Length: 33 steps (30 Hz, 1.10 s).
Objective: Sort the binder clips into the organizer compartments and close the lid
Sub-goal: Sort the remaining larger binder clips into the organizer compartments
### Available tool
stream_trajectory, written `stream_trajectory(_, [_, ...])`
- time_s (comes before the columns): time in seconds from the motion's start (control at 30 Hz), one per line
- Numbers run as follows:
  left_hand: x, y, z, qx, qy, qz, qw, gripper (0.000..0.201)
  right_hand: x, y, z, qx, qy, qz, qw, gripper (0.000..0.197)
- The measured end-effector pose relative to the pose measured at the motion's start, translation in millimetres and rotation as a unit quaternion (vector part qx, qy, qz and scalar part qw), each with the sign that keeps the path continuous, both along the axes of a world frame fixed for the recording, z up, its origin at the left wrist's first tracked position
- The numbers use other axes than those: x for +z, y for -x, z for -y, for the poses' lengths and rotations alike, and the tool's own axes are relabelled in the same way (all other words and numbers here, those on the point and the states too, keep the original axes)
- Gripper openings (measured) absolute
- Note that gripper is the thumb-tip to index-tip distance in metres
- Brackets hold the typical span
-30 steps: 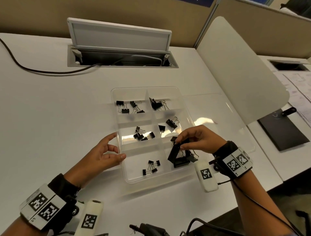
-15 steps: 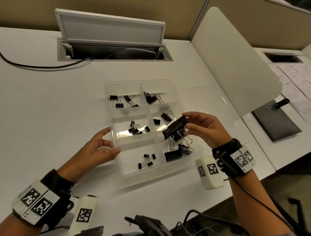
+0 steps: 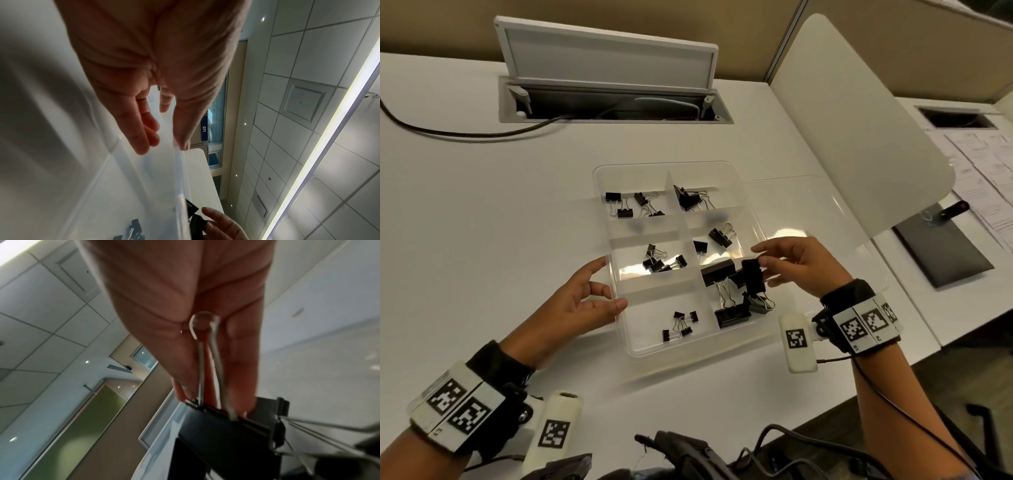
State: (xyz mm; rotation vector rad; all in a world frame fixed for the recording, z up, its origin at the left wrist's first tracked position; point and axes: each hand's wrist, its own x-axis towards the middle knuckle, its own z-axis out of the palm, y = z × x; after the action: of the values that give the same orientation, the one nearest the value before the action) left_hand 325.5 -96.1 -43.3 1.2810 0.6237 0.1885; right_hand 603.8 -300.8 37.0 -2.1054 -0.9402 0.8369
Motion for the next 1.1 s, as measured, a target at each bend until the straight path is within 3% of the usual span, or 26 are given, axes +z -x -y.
stream_trajectory(0.1, [1, 0, 0, 0.0, 0.003, 0.0, 1.0, 0.107, -1, 3, 1, 0.016, 0.022, -0.012, 1.0, 0.025])
stream_trajectory(0.37, [0, 1, 0, -0.003, 0.003, -0.003, 1.0, 0.112, 8, 1, 3, -0.074, -0.045, -0.096, 0.992, 0.021])
stream_trajectory(0.73, [3, 0, 2, -0.008, 0.001, -0.003, 1.0, 0.108, 3, 15, -1, 0.045, 0.068, -0.15, 0.985, 0.025])
stream_trajectory(0.87, [3, 0, 1, -0.006, 0.004, -0.005, 1.0, 0.11, -5, 20, -4, 0.08, 0.111, -0.066, 0.988, 0.027])
stream_trajectory(1.0, [3, 0, 1, -0.003, 0.007, -0.006, 1.0, 0.11, -6, 23, -12, 0.056, 0.101, 0.024, 0.993, 0.022])
stream_trajectory(1.1, [4, 0, 1, -0.004, 0.01, -0.005, 1.0, 0.111, -9, 26, -17, 0.029, 0.087, 0.048, 0.995, 0.03])
